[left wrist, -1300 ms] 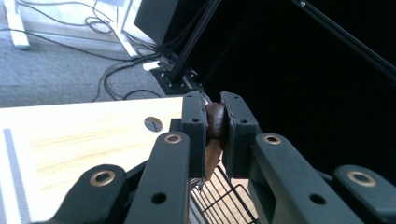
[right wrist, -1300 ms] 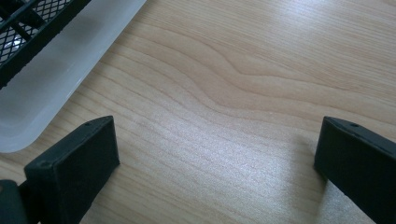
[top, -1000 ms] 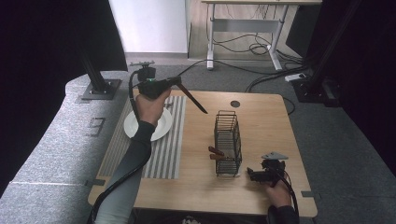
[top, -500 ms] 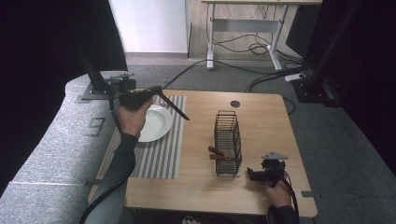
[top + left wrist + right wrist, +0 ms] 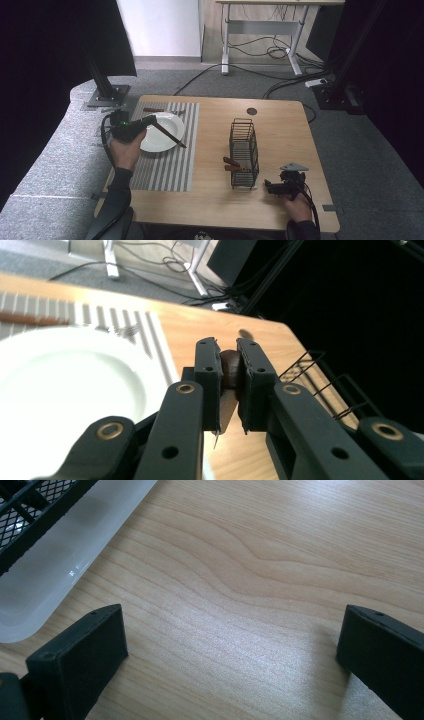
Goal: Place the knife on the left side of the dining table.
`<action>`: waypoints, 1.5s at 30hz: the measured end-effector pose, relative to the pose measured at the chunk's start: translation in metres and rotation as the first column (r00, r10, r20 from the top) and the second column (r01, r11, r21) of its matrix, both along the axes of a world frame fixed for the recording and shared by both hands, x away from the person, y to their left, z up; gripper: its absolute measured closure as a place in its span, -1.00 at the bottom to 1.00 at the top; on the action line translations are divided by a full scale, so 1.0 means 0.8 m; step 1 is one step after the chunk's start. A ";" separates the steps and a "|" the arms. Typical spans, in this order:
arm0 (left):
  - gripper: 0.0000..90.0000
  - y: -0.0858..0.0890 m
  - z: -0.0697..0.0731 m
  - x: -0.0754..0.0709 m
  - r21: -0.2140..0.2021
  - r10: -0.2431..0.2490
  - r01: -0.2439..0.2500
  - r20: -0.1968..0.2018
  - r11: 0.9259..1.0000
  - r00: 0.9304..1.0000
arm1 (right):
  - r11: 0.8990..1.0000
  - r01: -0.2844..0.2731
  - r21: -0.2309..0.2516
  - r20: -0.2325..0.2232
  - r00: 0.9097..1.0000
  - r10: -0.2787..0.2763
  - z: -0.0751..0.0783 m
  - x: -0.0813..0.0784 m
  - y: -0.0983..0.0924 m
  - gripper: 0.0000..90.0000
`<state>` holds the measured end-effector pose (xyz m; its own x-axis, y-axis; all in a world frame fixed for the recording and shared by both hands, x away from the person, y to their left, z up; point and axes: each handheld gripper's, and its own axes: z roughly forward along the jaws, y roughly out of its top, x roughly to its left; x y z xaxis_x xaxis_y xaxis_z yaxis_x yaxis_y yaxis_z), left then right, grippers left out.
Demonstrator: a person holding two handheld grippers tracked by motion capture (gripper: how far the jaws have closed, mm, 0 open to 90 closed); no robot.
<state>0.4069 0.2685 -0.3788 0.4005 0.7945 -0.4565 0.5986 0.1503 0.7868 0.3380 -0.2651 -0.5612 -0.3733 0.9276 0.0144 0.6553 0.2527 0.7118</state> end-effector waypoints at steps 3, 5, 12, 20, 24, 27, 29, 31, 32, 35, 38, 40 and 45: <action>0.78 0.010 -0.018 -0.008 -0.015 0.008 -0.008 -0.022 1.000 1.000 | 1.000 -0.001 -0.001 0.000 1.000 0.001 0.000 0.000 0.000 -1.00; 0.78 0.016 -0.030 -0.012 -0.026 0.013 -0.014 -0.039 1.000 0.999 | 1.000 -0.001 -0.001 -0.001 1.000 0.001 0.000 0.000 0.000 -1.00; 0.78 0.029 -0.064 -0.020 -0.038 0.036 -0.040 -0.088 0.998 0.995 | 1.000 -0.001 0.000 0.002 1.000 0.001 0.000 0.000 0.000 -1.00; 0.70 0.036 -0.072 -0.021 0.068 0.084 -0.080 -0.055 0.994 0.995 | 1.000 -0.002 -0.001 0.002 1.000 0.002 0.000 0.000 0.000 -1.00; 0.65 0.041 -0.079 -0.020 0.114 0.110 -0.104 -0.043 0.988 0.993 | 1.000 -0.002 -0.001 0.002 1.000 0.002 0.000 0.000 0.000 -1.00; 0.61 0.046 -0.086 -0.021 0.121 0.127 -0.121 -0.040 0.985 0.991 | 1.000 -0.001 -0.001 0.002 1.000 0.001 0.000 0.000 0.000 -1.00; 0.58 0.050 -0.090 -0.022 0.130 0.135 -0.129 -0.040 0.983 0.990 | 1.000 -0.002 0.000 0.002 1.000 0.002 0.000 0.000 0.000 -1.00; 0.58 0.053 -0.094 -0.022 0.122 0.139 -0.133 -0.042 0.984 0.989 | 1.000 -0.002 0.000 0.002 1.000 0.002 0.000 0.000 0.000 -1.00; 0.57 0.056 -0.096 -0.022 0.116 0.141 -0.135 -0.042 0.984 0.989 | 1.000 -0.002 0.000 0.002 1.000 0.002 0.000 0.000 0.000 -1.00; 0.56 0.061 -0.102 -0.021 0.108 0.146 -0.140 -0.051 0.984 0.988 | 1.000 -0.002 -0.001 0.002 1.000 0.002 0.000 0.000 0.000 -1.00; 0.55 0.066 -0.108 -0.021 0.100 0.149 -0.143 -0.055 0.985 0.987 | 1.000 -0.001 -0.001 0.002 1.000 0.001 0.000 0.000 0.000 -1.00; 0.54 0.069 -0.111 -0.021 0.094 0.152 -0.146 -0.059 0.985 0.987 | 1.000 -0.002 -0.001 0.002 1.000 0.002 0.000 0.000 0.000 -1.00; 0.52 0.076 -0.120 -0.021 0.095 0.161 -0.154 -0.070 0.984 0.985 | 1.000 -0.001 -0.001 0.002 1.000 0.001 0.000 0.000 0.000 -1.00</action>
<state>0.3904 0.3295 -0.4749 0.2336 0.8835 -0.4061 0.6327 0.1791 0.7534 0.3378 -0.2649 -0.5614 -0.3744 0.9272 0.0131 0.6538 0.2539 0.7128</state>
